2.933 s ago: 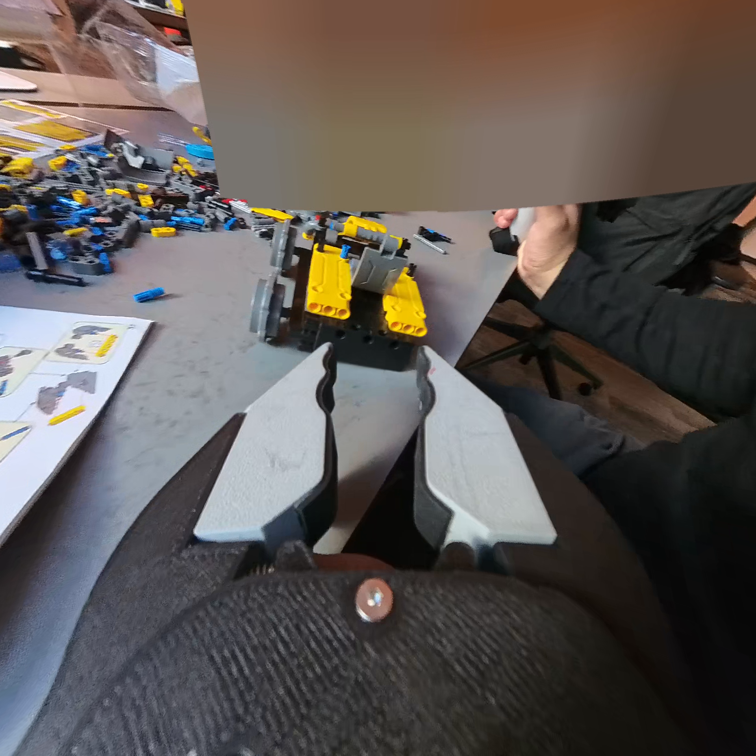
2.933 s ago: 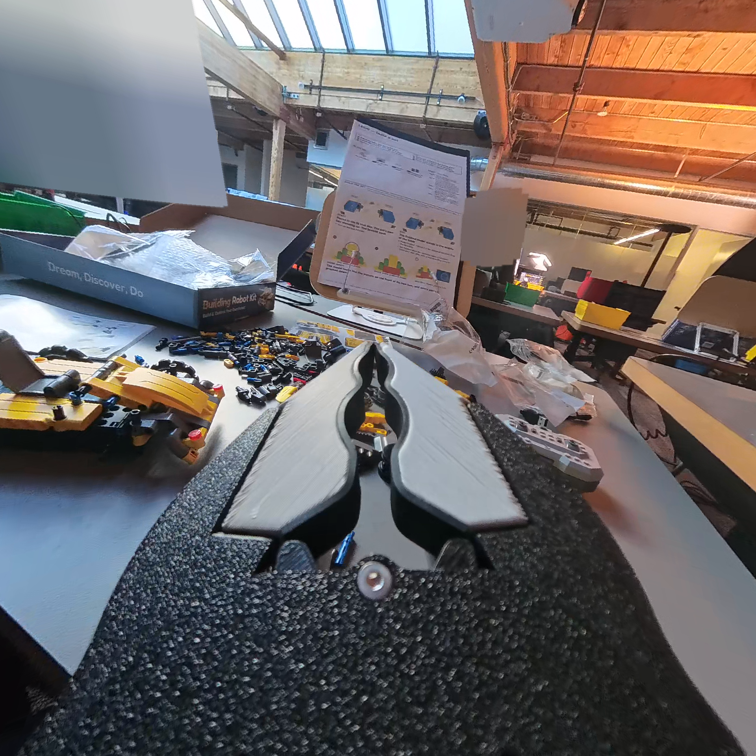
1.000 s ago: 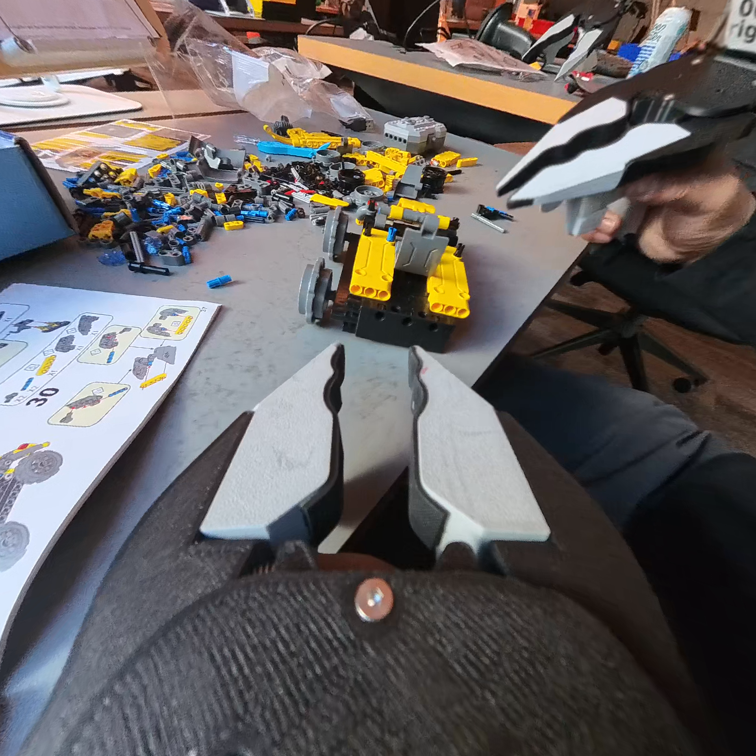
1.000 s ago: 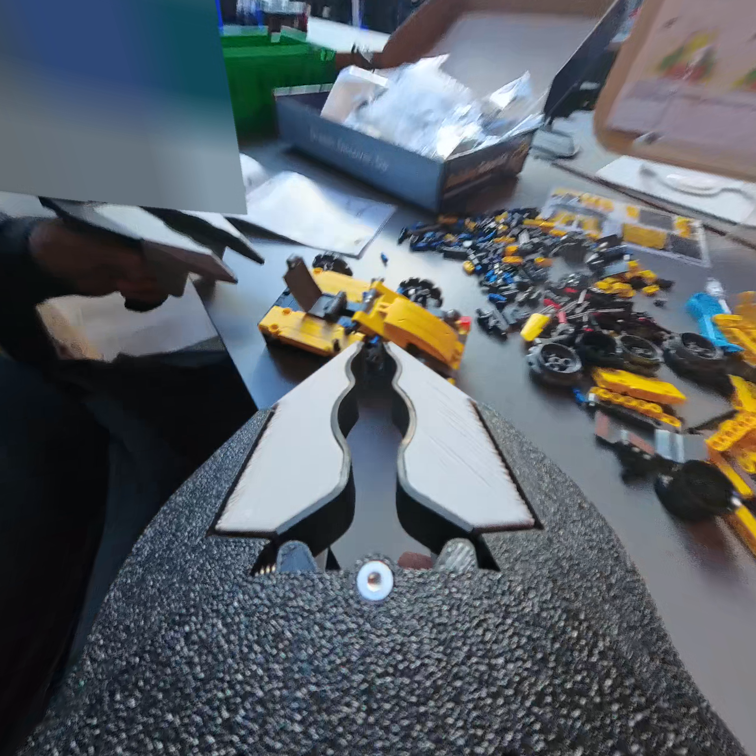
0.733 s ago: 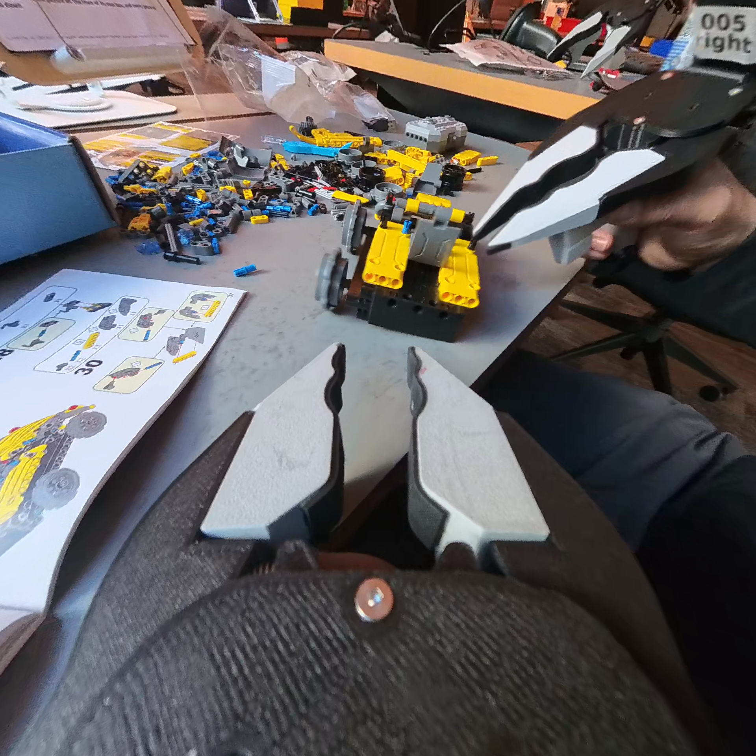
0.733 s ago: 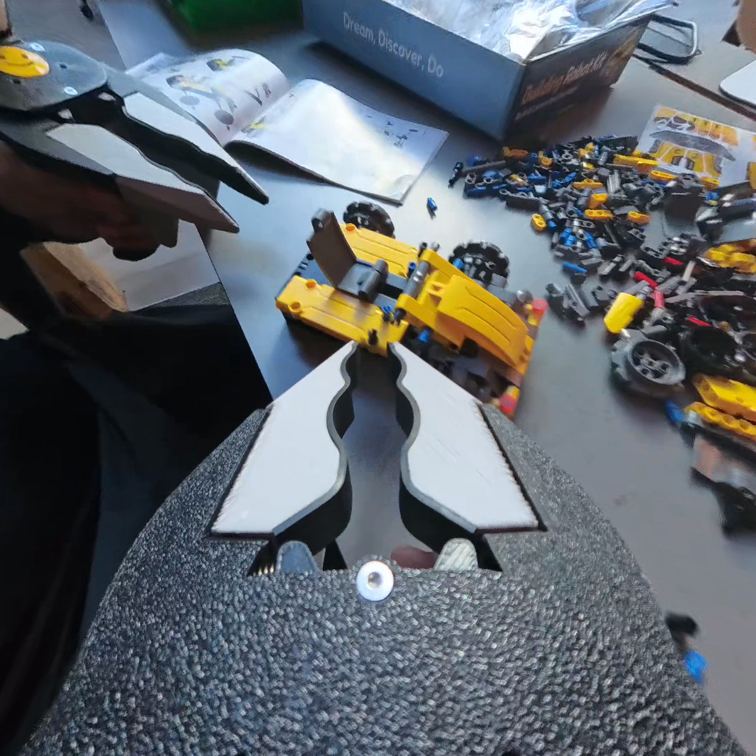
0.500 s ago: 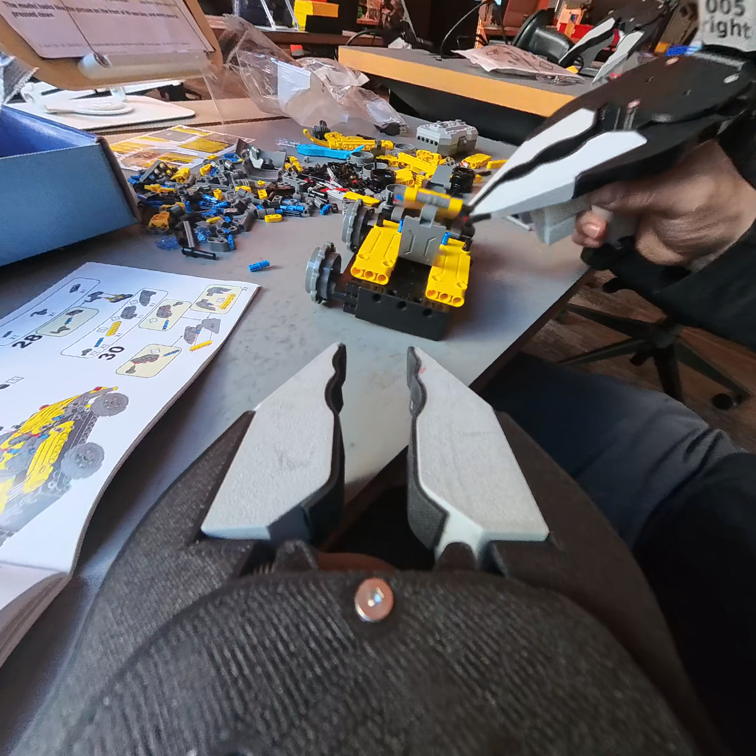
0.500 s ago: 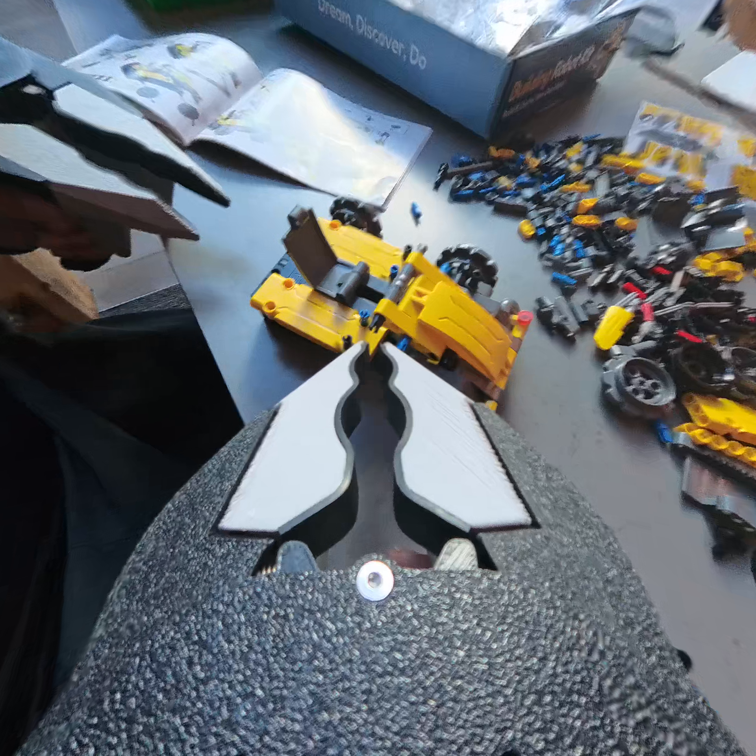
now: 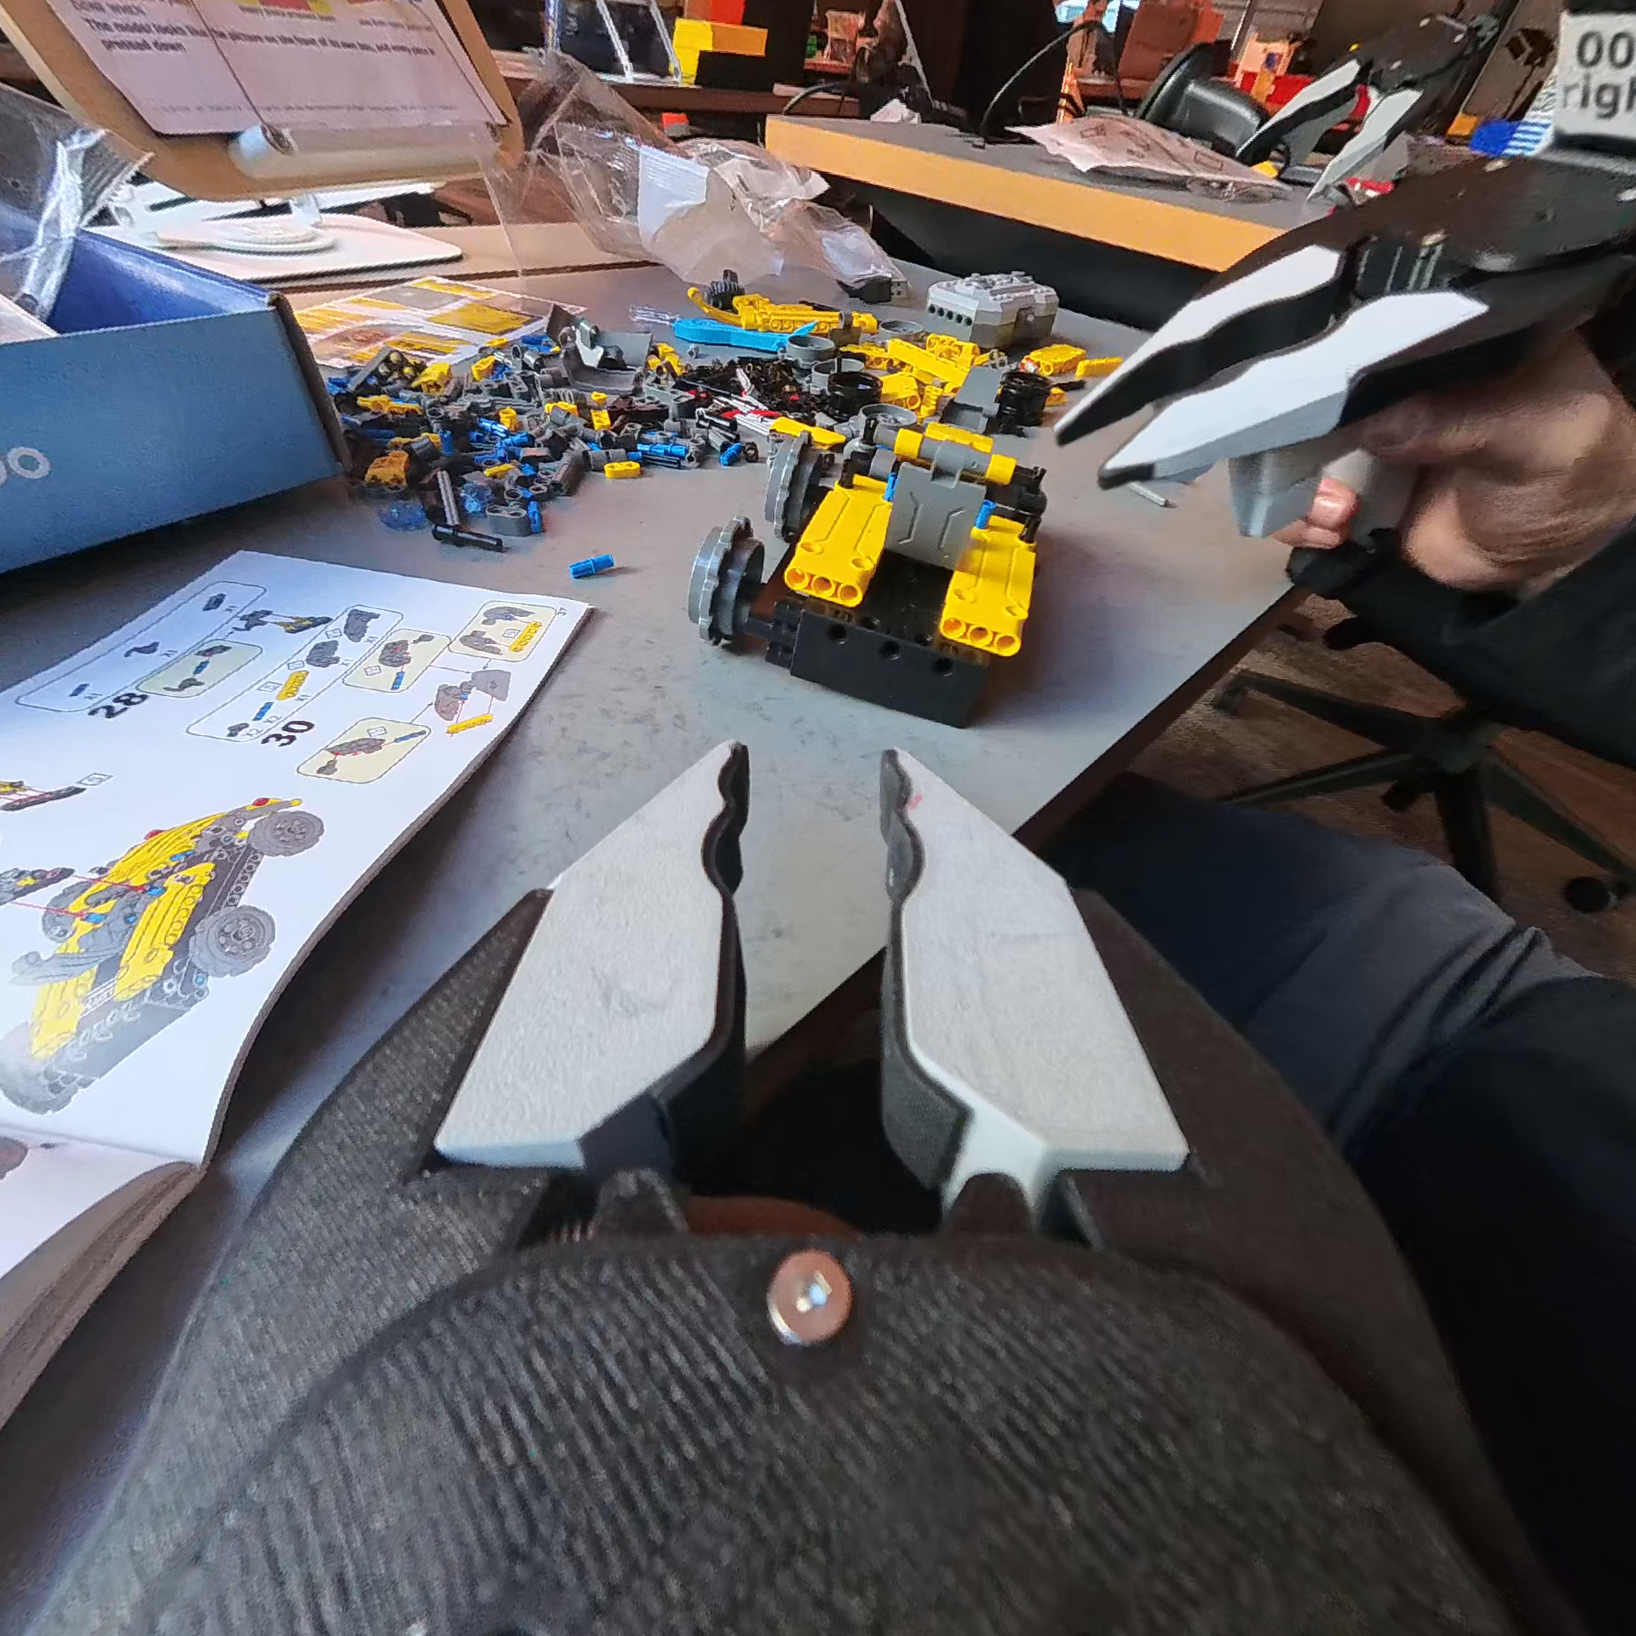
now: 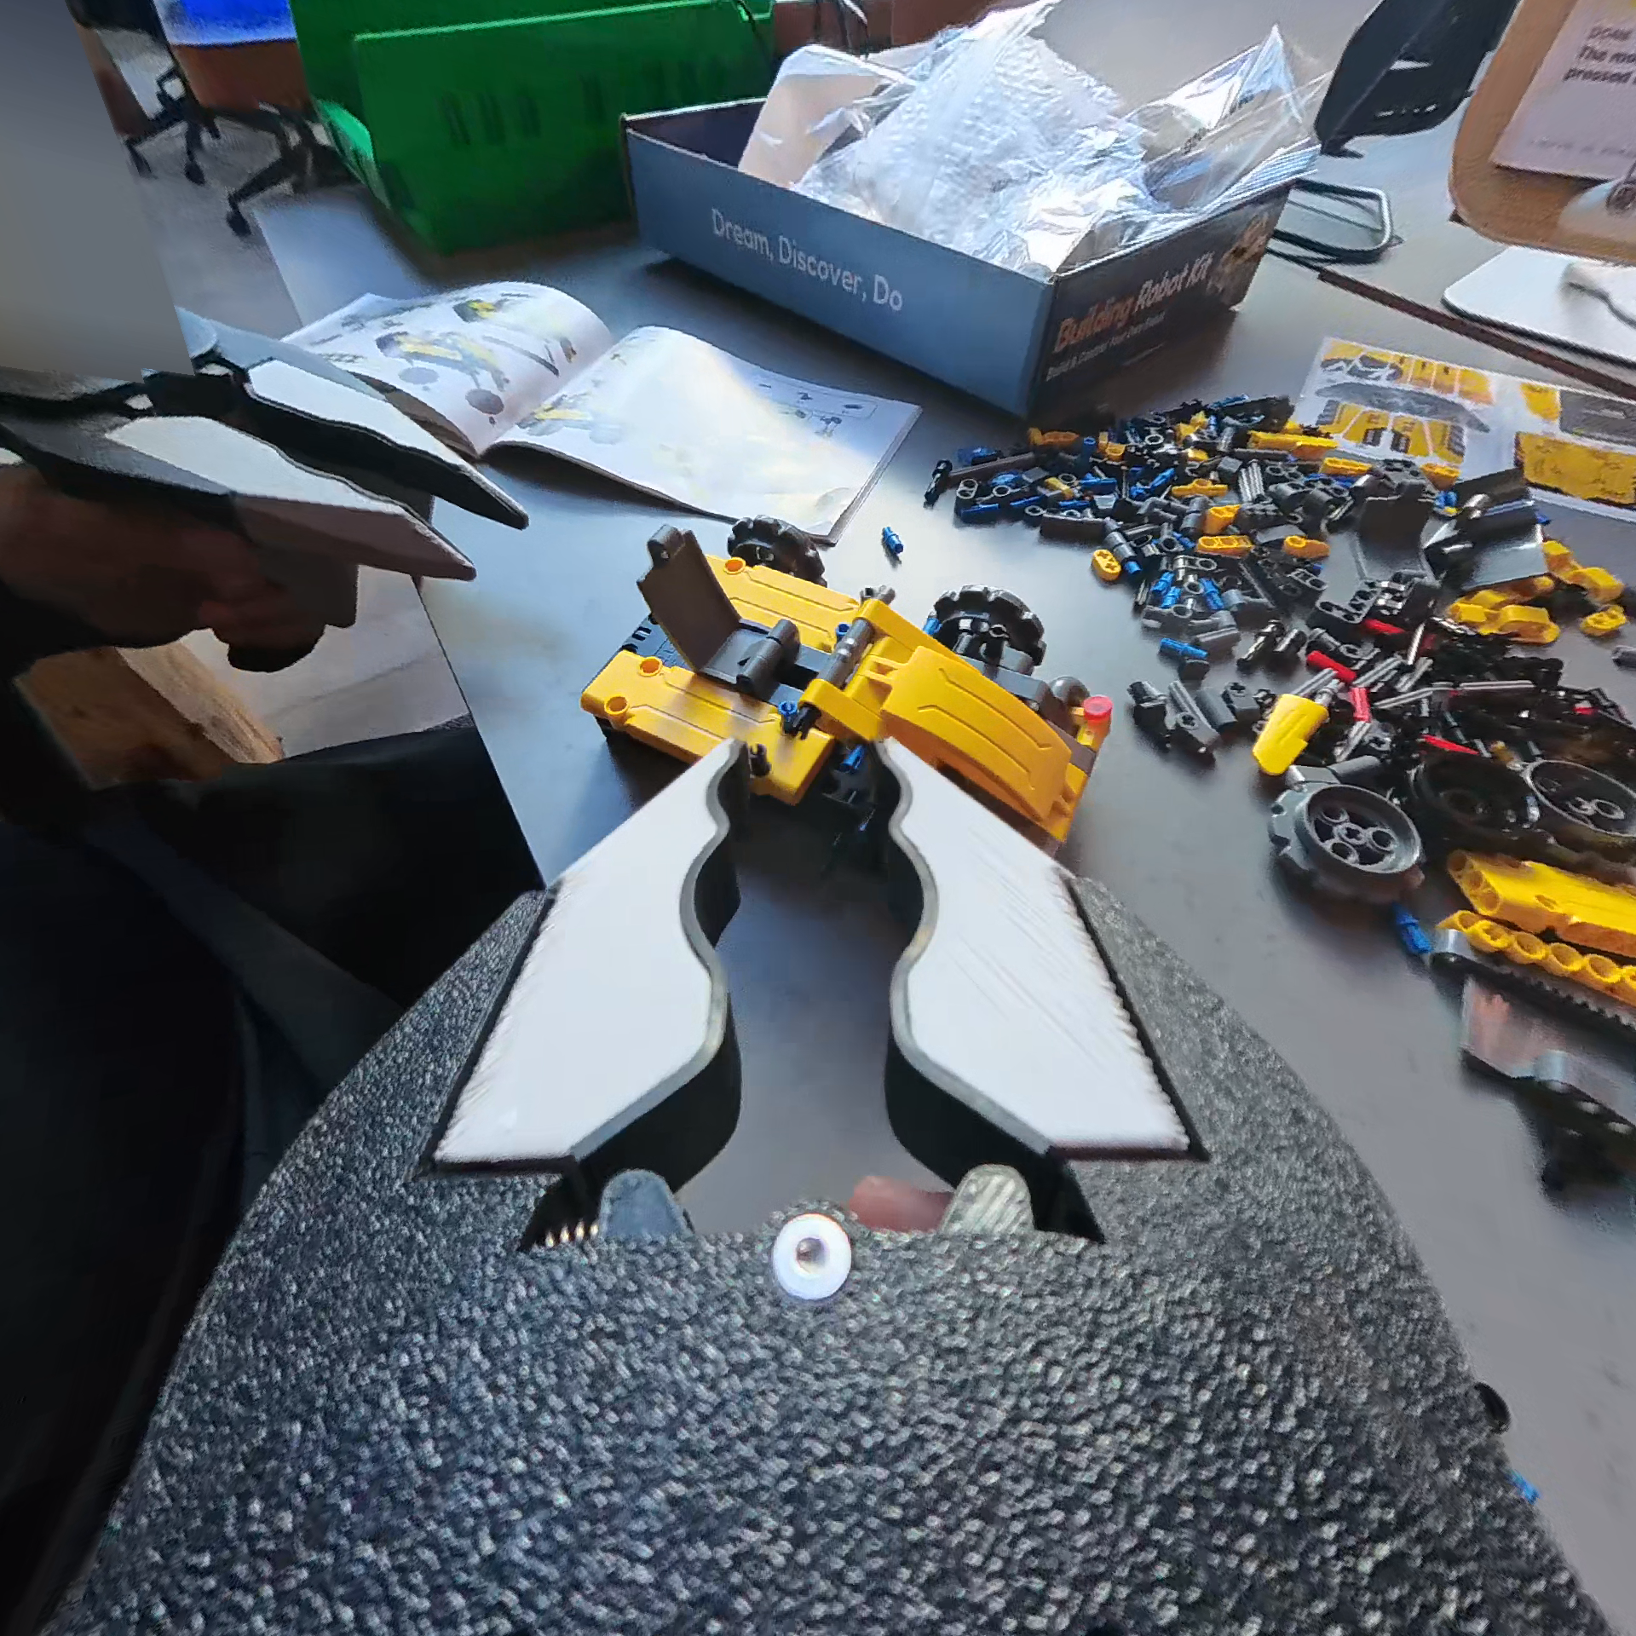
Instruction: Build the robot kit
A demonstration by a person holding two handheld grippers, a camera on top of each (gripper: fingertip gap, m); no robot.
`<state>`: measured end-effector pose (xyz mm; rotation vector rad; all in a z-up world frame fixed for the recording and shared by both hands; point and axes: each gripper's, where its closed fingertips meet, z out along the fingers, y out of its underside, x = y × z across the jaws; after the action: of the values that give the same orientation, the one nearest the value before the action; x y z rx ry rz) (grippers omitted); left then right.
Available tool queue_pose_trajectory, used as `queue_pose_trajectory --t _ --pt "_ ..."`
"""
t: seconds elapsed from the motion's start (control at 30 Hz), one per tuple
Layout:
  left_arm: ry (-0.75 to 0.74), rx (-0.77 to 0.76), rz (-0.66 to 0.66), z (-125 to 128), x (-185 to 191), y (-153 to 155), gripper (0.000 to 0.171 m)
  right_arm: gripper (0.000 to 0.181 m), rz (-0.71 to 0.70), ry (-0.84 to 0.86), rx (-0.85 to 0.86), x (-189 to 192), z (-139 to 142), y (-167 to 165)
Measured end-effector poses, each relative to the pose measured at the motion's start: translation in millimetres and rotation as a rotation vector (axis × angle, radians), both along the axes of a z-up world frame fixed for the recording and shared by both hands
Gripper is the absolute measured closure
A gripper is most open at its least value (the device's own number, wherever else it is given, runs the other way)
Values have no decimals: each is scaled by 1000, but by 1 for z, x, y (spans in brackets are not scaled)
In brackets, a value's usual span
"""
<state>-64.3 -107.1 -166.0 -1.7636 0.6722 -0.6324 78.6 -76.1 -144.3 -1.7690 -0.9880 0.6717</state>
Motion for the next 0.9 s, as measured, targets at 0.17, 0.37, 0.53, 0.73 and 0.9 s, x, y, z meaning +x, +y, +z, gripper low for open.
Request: queue_pose_trajectory --t 0.17,0.37,0.53,0.73,0.9 --pt "16 -15 -19 -3 0 -7 144 156 47 -126 51 -12 -10 -7" --pt "6 -25 -55 -1 2 -18 144 151 13 -338 139 -23 -29 3" --pt "-13 -16 -102 7 8 -34 143 151 -28 -342 121 -30 -29 18" --pt "55 90 -108 19 8 -42 140 150 -39 -348 119 -31 -23 20" --pt "102 115 -115 20 3 -42 132 151 -57 -253 98 -22 -4 16"
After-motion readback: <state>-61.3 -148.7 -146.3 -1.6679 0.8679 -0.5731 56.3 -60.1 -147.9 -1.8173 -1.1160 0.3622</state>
